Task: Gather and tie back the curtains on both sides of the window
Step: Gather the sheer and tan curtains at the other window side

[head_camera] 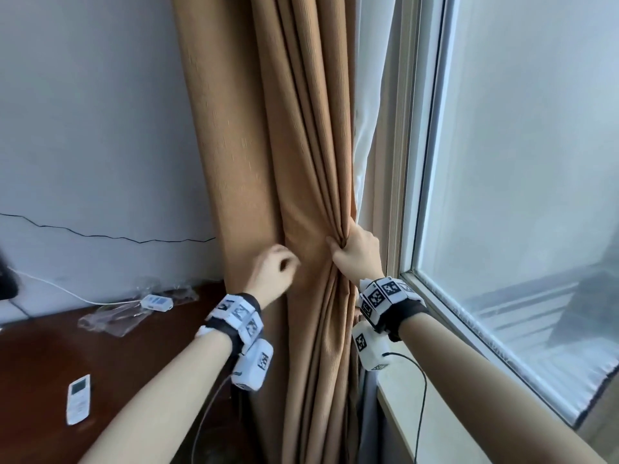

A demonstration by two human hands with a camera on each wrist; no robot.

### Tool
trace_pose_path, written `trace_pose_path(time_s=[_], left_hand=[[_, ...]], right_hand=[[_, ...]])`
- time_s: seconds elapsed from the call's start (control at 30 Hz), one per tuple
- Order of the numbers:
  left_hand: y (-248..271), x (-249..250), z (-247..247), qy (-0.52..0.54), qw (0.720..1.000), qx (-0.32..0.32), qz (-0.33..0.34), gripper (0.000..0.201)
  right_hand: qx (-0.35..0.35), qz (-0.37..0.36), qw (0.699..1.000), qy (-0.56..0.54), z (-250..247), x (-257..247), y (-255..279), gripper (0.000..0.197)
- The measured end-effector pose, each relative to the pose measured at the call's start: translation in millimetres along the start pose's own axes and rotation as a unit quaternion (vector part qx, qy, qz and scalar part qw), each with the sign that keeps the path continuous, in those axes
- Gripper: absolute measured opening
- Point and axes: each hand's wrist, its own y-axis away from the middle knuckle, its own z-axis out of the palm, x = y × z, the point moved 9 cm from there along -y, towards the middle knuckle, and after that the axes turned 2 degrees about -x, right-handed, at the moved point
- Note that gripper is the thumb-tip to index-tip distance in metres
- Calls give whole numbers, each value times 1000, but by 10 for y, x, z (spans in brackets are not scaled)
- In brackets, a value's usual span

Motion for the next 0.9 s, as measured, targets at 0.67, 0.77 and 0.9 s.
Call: trace_pose_path(time_s=[0.67,0.77,0.9], left_hand=[[-82,-543,-443,72,954,115,-268,29],[-38,-231,-249,9,973,71,-218,40],[-32,102,-40,-19,983,14,-182,38]], right_hand=[[44,5,999,15,51,8,37,27],[48,12,999,16,50,-8,18,30],[52,12,999,12,49,-28,24,31]])
